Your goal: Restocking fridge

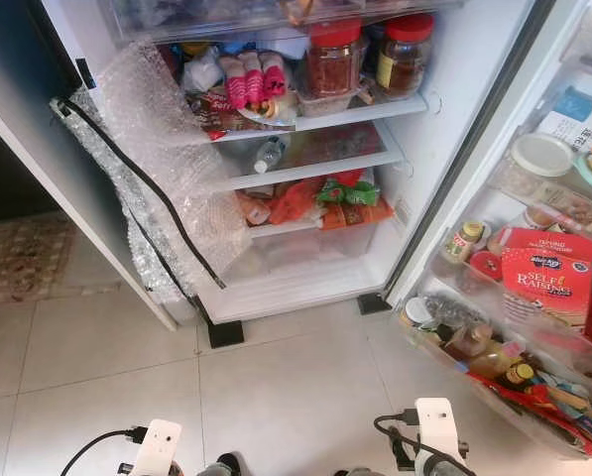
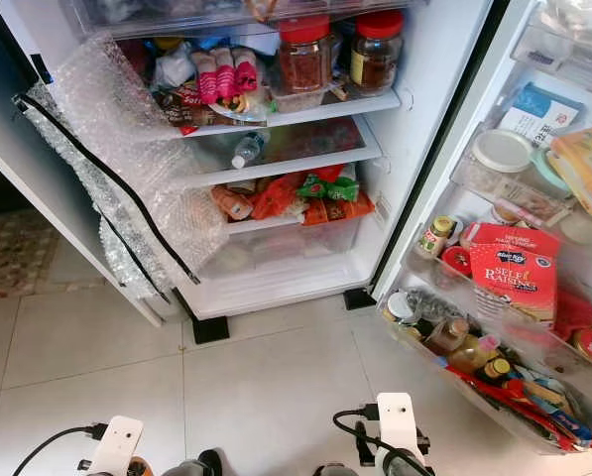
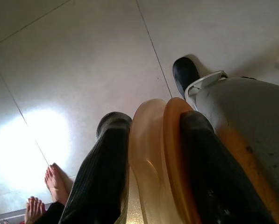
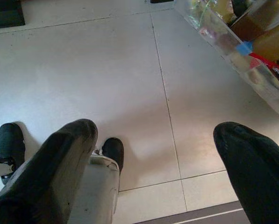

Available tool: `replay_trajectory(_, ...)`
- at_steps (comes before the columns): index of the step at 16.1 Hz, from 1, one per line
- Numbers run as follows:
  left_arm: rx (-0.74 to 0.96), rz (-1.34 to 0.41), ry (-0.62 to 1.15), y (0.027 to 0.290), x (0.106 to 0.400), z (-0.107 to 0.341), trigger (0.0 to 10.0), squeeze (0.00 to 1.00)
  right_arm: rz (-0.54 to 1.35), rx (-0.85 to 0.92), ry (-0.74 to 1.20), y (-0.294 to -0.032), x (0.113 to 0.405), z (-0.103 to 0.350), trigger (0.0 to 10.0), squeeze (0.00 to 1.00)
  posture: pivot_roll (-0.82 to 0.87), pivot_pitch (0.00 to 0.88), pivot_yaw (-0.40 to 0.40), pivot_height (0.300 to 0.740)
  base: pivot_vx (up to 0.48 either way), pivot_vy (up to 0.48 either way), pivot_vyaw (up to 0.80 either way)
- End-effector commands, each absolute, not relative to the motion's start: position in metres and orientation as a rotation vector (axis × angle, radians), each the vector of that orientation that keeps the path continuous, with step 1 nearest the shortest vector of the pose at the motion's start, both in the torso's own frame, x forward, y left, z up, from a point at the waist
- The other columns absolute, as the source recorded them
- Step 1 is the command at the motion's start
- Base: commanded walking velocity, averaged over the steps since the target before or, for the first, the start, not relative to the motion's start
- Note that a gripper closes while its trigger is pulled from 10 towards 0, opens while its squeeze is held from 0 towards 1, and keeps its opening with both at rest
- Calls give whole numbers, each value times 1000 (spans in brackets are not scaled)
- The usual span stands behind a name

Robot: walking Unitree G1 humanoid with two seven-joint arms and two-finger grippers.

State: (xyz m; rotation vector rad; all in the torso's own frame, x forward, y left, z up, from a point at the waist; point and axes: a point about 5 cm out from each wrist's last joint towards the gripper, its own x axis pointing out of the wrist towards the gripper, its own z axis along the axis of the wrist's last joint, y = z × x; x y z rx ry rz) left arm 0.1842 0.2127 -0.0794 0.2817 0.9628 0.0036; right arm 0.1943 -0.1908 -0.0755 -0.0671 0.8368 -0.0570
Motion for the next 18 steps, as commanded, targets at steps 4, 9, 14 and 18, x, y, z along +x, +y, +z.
replay_trajectory(4,265,-20,968,208,180,-82,10000,0,-56,-60,859,-187,186,-80,10000,0,-100,176,3,740,0,-217,0)
replay_trajectory(9,266,-21,962,207,182,-82,10000,0,-58,-59,856,-187,187,-80,10000,0,-101,179,3,740,0,-336,0)
replay_trajectory(14,262,-18,960,206,182,-81,10000,0,-60,-60,852,-188,189,-79,10000,0,-101,189,1,740,0,-355,0)
replay_trajectory(18,260,-15,956,207,183,-81,10000,0,-62,-59,854,-188,189,-79,10000,0,-101,195,-1,740,0,-355,0)
